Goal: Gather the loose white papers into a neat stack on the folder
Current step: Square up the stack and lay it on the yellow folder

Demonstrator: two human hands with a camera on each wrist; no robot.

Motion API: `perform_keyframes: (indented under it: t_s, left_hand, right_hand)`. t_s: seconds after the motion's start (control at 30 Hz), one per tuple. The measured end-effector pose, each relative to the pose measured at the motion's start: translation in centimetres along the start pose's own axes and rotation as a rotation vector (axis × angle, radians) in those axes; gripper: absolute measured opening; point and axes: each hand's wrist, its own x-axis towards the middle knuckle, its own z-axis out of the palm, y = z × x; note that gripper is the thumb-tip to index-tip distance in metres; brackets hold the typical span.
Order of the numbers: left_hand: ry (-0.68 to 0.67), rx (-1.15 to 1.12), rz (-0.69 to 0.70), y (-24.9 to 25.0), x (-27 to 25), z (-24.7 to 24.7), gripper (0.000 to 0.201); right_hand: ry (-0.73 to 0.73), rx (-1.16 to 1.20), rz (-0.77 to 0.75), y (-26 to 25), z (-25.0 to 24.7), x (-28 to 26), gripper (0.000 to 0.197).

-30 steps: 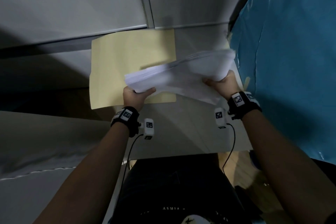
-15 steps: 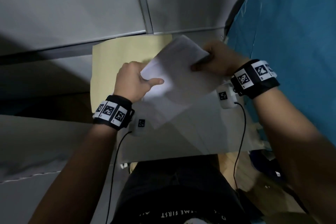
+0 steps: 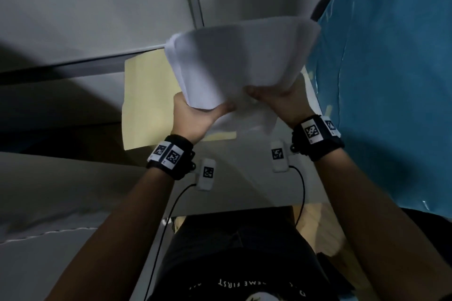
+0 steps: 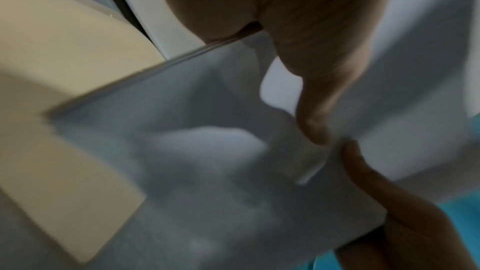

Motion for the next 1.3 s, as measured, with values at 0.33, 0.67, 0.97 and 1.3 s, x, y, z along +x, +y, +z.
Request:
perform_keyframes:
  t_s: [0.33, 0.67, 0.97, 1.3]
  left_hand:
    - [0.035, 0.048, -0.17, -8.1, 1.0, 1.8, 0.042]
    - [-0.075, 0.065, -0.091, -9.2, 2.7, 1.0, 0.042]
    - [-0.422, 1.277, -0.236, -16.1, 5.0, -2.6, 0.082]
    - [-0.113, 1.211, -0.134, -14.7, 2.1, -1.4, 0.118]
  right_hand:
    - [-0.029, -0.244, 0.139, 7.2, -0.3, 0.3, 0.026]
    - [0.018, -0.337, 0.267, 7.7, -3.2, 2.1, 0.019]
    - [-0.105, -0.21, 0.216, 7.2, -5.3, 1.8, 0.024]
    - [-0.064, -0.195, 0.213, 6.6, -6.9, 1.8, 0.024]
